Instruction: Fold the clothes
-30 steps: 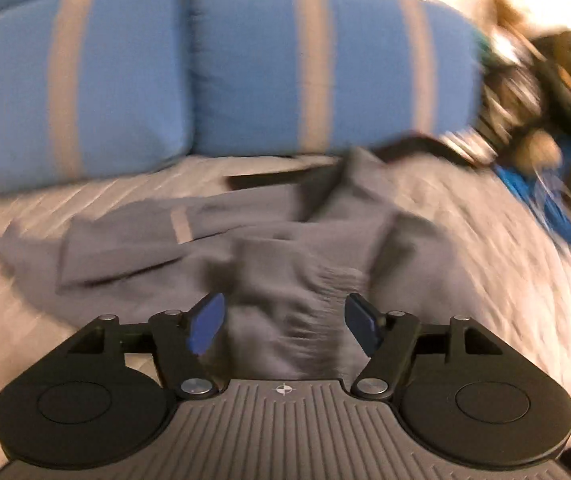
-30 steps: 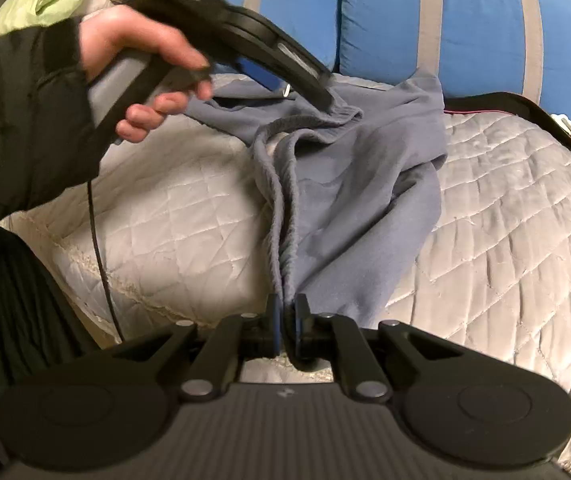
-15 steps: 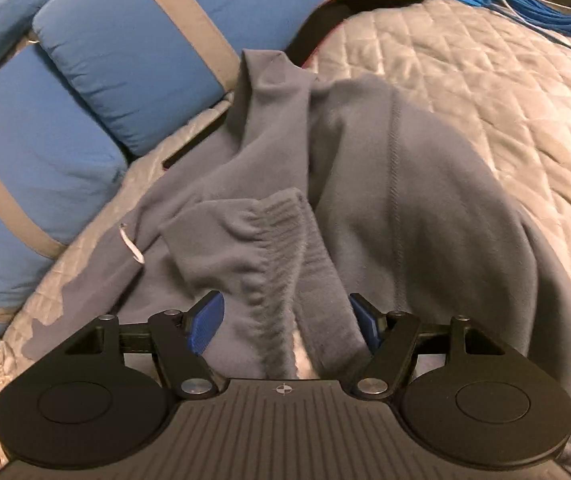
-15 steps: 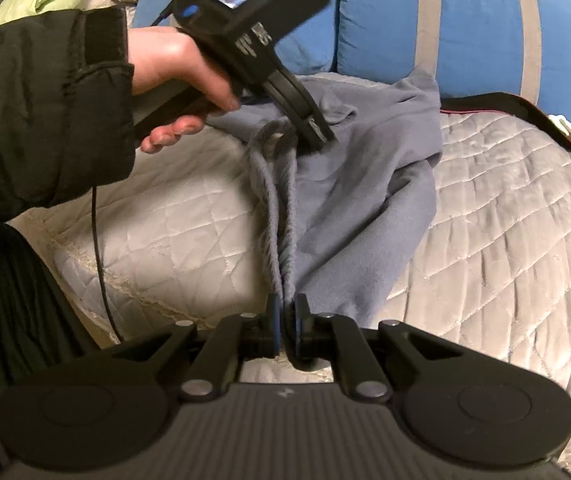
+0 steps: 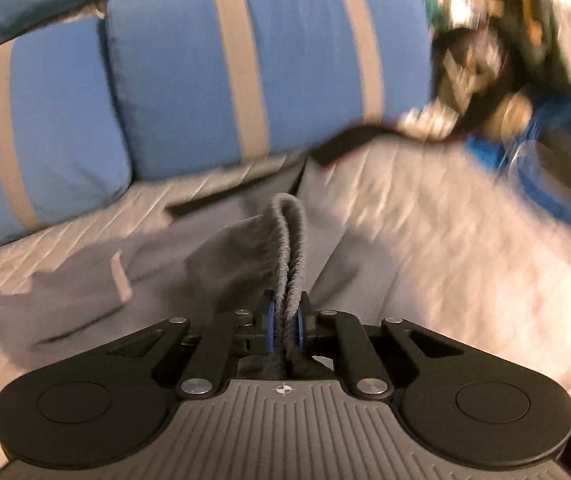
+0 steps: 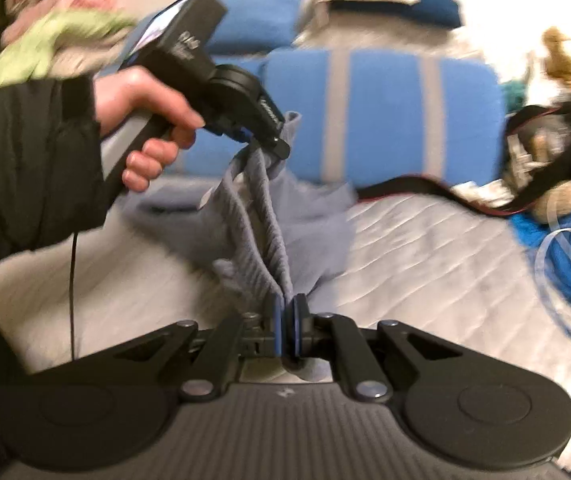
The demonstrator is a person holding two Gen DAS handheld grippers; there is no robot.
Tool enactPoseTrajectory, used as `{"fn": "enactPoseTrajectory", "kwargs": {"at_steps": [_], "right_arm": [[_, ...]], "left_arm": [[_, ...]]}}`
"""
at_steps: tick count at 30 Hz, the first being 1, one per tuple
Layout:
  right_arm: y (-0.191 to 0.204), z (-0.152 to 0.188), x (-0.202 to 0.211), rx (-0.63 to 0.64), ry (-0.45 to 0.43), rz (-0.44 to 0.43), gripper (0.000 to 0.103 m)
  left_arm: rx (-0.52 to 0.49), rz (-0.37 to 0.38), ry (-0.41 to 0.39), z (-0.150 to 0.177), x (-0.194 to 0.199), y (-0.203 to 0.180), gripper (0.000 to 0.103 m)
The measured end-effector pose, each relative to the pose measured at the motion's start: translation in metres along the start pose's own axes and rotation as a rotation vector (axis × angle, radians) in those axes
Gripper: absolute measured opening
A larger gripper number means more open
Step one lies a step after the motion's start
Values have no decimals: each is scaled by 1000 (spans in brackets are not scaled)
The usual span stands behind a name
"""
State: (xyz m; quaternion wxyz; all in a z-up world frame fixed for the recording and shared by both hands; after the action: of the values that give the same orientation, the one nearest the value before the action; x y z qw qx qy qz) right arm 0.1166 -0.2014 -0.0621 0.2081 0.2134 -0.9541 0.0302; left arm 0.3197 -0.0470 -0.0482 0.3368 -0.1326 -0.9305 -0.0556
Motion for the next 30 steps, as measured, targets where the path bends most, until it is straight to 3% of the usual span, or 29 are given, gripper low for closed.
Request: {"fn": "enactPoseTrajectory", "kwargs": {"at_steps": [7,14,19,25,28,29,30], "right_arm": [[-92,-35,11,-159,-20,143,6],[-192,-40,13,-347,13,270,6],[-238,-25,10,-509,81,286,1],[-282,-6,14,-608,96,406,1],[-289,0,12,-647,110,393,8],[-289,0,12,-644,111,388,18],[-287,-1,13,-633,109,386,37]], "left_arm": [[0,149,-195,-82,-5,-88,10],[22,247,-265,-134,-54,-183,10],[-8,246,-271,-148,-95,-236,10],[-51,188,-304,-148,-141,-261,9],[-51,190,-273,-147,-168,-264,14],[-66,192,-237,-145,-181,-266,20],[-93,189,-178,-141,-194,-269,37]]}}
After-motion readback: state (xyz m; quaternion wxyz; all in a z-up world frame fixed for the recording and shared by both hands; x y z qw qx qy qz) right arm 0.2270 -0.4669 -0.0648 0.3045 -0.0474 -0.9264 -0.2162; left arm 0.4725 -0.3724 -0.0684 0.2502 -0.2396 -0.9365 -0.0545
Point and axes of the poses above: each gripper's, at about its wrist camera, not at the fingertips, and x roughly against the way its jaws point, y to its left, z to its underside, the point moved 8 cm from there along -x, roughly the way its jaws point, and after that the axes turned 5 degrees about -y, right-handed, at the moved point
